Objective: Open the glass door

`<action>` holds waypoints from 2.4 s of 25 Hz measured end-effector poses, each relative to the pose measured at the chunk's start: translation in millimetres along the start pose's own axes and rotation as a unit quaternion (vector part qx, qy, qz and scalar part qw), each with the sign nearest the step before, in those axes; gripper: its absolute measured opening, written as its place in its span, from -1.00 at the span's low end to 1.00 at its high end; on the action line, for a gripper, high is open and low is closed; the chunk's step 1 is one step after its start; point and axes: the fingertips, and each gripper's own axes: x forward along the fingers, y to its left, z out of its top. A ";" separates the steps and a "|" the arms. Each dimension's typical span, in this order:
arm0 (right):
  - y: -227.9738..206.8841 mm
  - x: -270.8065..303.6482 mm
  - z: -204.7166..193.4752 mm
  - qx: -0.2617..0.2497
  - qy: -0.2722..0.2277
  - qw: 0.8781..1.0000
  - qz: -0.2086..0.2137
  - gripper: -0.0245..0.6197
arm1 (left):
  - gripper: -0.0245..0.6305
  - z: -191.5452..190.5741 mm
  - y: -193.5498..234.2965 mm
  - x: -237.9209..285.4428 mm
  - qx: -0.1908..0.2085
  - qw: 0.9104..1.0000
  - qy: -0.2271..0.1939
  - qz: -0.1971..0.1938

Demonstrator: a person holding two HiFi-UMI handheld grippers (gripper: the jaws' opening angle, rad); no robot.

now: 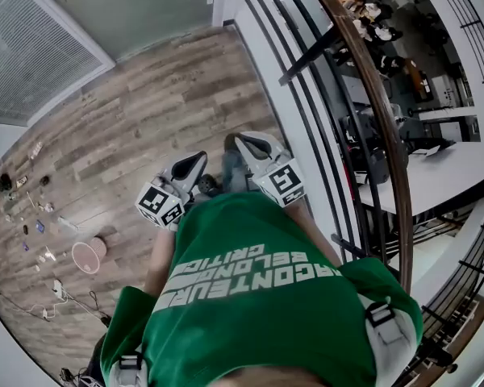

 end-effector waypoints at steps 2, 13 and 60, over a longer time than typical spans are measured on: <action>-9.0 10.1 4.1 -0.005 -0.002 1.000 0.011 -0.95 | -0.89 7.1 9.1 9.1 0.000 1.000 -0.005 0.008; -119.3 43.9 18.1 0.002 -0.019 1.000 -0.005 -0.95 | -0.89 40.7 62.8 77.9 0.022 0.999 0.003 0.034; -290.6 132.6 36.2 -0.001 -0.012 1.000 0.017 -0.95 | -0.88 92.0 180.2 216.9 -0.003 0.997 -0.019 0.076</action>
